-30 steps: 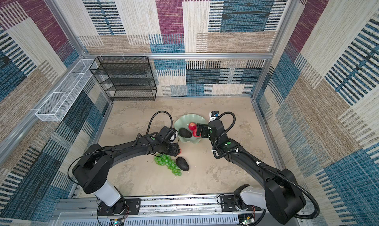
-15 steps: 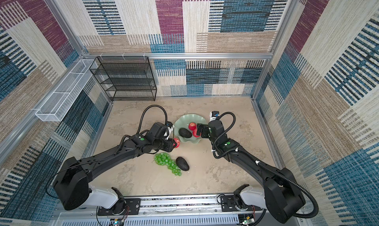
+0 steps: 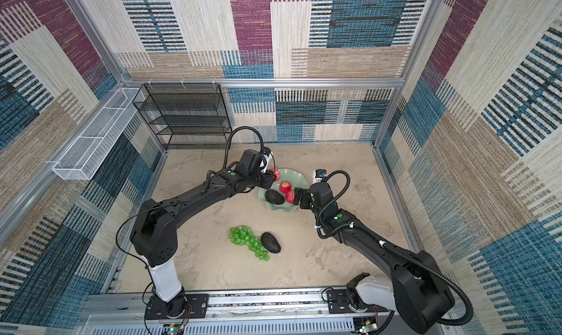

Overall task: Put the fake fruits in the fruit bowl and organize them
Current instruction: 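Lift the apple into the bowl with the left gripper and release, then grasp the remaining avocado with the right gripper while the left gripper withdraws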

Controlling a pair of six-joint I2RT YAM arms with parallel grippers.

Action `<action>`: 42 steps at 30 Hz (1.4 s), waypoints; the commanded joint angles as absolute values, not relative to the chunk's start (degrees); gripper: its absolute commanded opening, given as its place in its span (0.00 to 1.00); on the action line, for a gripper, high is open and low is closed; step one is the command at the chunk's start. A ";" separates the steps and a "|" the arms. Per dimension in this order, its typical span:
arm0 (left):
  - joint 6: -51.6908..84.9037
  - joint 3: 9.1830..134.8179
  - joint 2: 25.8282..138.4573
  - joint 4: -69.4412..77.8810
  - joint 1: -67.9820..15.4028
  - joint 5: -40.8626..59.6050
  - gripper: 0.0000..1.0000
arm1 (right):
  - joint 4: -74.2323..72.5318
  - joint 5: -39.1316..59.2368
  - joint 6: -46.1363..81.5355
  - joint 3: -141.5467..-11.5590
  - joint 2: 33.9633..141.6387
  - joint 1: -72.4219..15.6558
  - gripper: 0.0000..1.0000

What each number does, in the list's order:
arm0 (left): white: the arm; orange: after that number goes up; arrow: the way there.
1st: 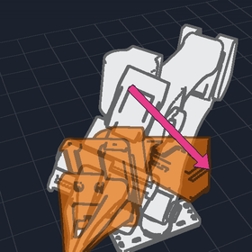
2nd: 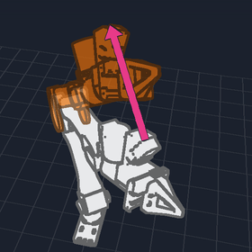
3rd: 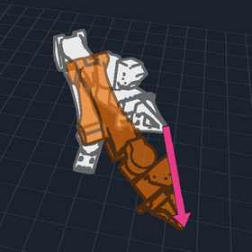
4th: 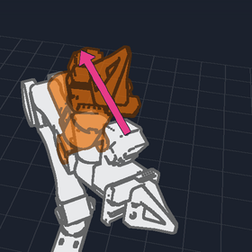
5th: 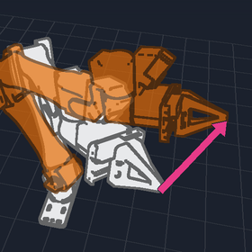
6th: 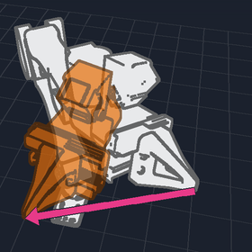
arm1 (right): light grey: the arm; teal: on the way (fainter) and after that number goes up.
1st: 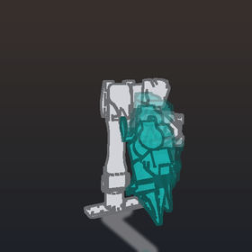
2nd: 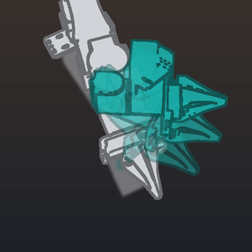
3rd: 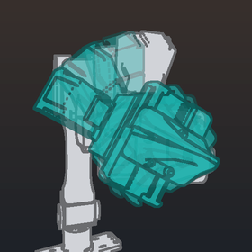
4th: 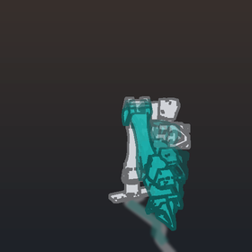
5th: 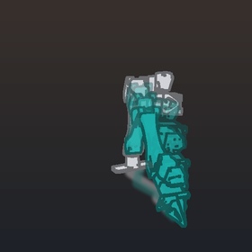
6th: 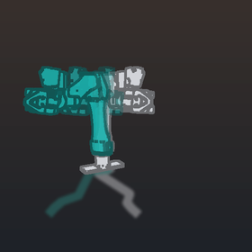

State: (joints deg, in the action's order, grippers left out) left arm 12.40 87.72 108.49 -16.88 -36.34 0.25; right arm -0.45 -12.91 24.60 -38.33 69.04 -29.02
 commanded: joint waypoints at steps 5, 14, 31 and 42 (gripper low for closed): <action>12.17 93.68 115.31 -19.01 -35.35 1.70 0.42 | -1.10 -14.33 24.63 -38.67 70.06 -29.07 1.00; 13.66 94.82 119.57 -20.21 -34.95 2.37 0.44 | -1.93 -13.72 24.68 -38.41 70.63 -29.01 1.00; 15.58 96.26 117.66 -20.41 -34.46 2.22 0.67 | -1.45 -9.23 23.55 -38.10 70.24 -29.02 1.00; 14.73 74.92 93.66 -2.81 -32.14 -12.33 0.74 | -1.70 -1.76 20.75 -36.26 75.84 -44.49 0.93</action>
